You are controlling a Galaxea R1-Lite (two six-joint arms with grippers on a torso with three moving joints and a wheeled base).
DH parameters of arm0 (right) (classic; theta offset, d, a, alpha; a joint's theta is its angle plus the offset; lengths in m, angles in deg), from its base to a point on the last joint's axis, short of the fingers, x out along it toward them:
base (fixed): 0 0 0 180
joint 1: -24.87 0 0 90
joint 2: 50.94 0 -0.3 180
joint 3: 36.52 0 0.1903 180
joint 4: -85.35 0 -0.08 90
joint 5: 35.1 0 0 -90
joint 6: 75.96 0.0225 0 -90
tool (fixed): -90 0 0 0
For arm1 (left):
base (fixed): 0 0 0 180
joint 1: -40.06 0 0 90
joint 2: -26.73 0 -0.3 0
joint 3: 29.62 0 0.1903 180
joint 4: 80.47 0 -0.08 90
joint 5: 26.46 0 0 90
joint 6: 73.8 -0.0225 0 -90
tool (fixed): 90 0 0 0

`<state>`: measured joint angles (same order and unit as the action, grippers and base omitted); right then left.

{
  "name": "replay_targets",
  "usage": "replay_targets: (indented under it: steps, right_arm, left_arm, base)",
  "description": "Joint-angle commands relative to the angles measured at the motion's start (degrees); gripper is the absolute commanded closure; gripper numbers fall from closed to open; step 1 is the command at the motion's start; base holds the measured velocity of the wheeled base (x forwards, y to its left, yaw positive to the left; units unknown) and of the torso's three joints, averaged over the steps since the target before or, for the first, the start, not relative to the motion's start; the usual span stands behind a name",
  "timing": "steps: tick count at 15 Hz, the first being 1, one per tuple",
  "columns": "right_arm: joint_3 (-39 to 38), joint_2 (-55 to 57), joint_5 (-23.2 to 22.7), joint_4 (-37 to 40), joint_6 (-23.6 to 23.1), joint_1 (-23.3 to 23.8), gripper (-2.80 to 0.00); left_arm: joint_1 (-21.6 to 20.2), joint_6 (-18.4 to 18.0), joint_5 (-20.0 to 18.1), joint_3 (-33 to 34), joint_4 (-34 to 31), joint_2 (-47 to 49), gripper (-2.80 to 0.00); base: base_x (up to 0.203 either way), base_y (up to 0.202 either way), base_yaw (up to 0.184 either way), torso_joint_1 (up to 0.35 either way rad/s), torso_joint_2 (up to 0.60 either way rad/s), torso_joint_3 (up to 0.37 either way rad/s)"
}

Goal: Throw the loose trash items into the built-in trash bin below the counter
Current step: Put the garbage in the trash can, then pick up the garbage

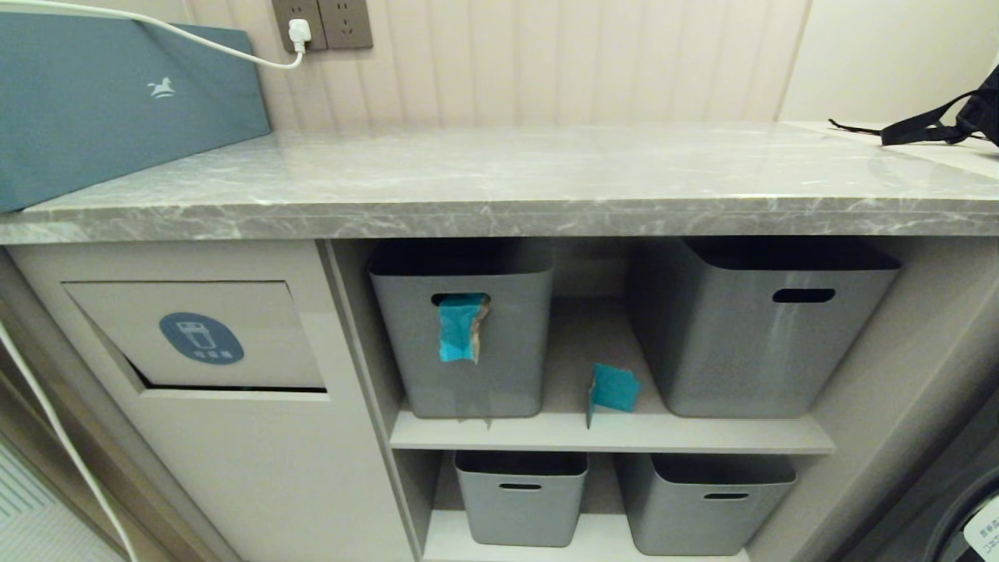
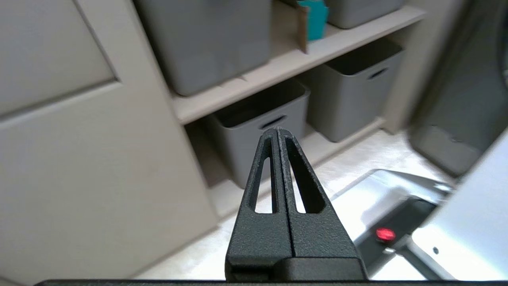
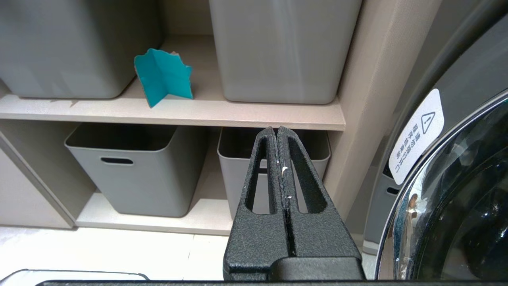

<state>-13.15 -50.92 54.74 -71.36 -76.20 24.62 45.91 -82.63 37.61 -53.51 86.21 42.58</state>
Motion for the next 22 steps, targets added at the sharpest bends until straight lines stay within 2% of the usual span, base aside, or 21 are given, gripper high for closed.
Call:
replay_targets:
  steps: [1, 2, 4, 5, 6, 7, 8, 11, 12, 14, 16, 18, 19, 20, 22]
  right_arm:
    - [0.0, -0.1, 0.0, 0.0, 0.0, -0.1, 0.0]
    - [0.0, -0.1, 0.0, 0.0, 0.0, 0.0, 0.0]
    - [0.0, -0.1, 0.0, 0.0, 0.0, 0.0, 0.0]
    - [0.0, -0.1, 0.0, 0.0, 0.0, 0.0, 0.0]
    - [0.0, -0.1, -0.1, 0.0, 0.0, 0.0, 0.0]
    - [0.0, -0.1, 0.0, 0.0, 0.0, 0.0, 0.0]
    - [0.0, -0.1, 0.0, 0.0, 0.0, 0.0, 0.0]
    - [0.0, -0.1, 0.0, 0.0, 0.0, 0.0, 0.0]
    - [0.0, -0.1, 0.0, 0.0, 0.0, 0.0, 0.0]
    - [0.0, -0.1, 0.0, 0.0, 0.1, 0.0, 0.0]
    - [0.0, -0.1, -0.1, 0.0, 0.0, 0.0, 0.0]
    - [0.0, -0.1, 0.0, 0.0, 0.1, 0.0, 0.0]
    - [0.0, -0.1, 0.0, 0.0, 0.1, 0.0, 0.0]
    - [0.0, -0.1, 0.0, 0.0, 0.1, 0.0, 0.0]
    - [0.0, -0.1, 0.0, 0.0, 0.1, 0.0, 0.0]
  left_arm:
    - [-0.1, -1.3, 2.9, 0.3, 0.7, 0.2, 0.0]
    - [-0.1, -1.3, 6.9, 0.4, 1.8, 0.2, 0.0]
    - [-0.1, -1.3, 14.7, -0.7, 12.6, 0.3, 0.0]
    - [-0.1, -1.4, 17.8, -2.2, 14.5, 0.3, 0.0]
    - [-0.1, -1.5, 21.3, -3.5, 11.9, 0.3, 0.0]
    - [-0.1, -1.0, 26.9, -4.4, 5.2, 0.3, 0.0]
    - [-0.1, 1.0, 31.0, -4.9, 1.5, 0.3, 0.0]
    - [-0.1, 2.1, 31.8, -2.8, 1.6, 0.4, 0.0]
    - [-1.7, 2.5, 31.0, -2.3, 2.5, 0.4, 0.0]
    - [-8.4, 2.9, 24.9, -0.8, 2.7, -1.3, 0.0]
    - [-8.1, 3.9, 21.1, -1.0, -3.1, -8.7, 0.0]
    - [-6.8, 6.3, 19.3, -2.6, -11.7, -15.5, 0.0]
    - [-6.1, 7.7, 19.7, -2.9, -13.7, -16.2, 0.0]
    - [-5.8, 9.1, 22.6, -3.0, -14.5, -16.0, 0.0]
    - [-5.8, 13.1, 24.9, -3.2, -15.7, -15.9, 0.0]
  base:
    - [0.0, 0.0, 0.0, 0.0, 0.0, 0.0]
    - [0.0, 0.0, 0.0, 0.0, 0.0, 0.0]
    - [0.0, 0.0, 0.0, 0.0, 0.0, 0.0]
    - [0.0, 0.0, 0.0, 0.0, 0.0, 0.0]
    - [0.0, 0.0, 0.0, 0.0, 0.0, 0.0]
    - [0.0, 0.0, 0.0, 0.0, 0.0, 0.0]
    - [0.0, 0.0, 0.0, 0.0, 0.0, 0.0]
    - [0.0, 0.0, 0.0, 0.0, 0.0, 0.0]
    - [0.0, 0.0, 0.0, 0.0, 0.0, 0.0]
    - [0.0, 0.0, 0.0, 0.0, 0.0, 0.0]
    - [0.0, 0.0, 0.0, 0.0, 0.0, 0.0]
    - [0.0, 0.0, 0.0, 0.0, 0.0, 0.0]
    - [0.0, 0.0, 0.0, 0.0, 0.0, 0.0]
    - [0.0, 0.0, 0.0, 0.0, 0.0, 0.0]
    - [0.0, 0.0, 0.0, 0.0, 0.0, 0.0]
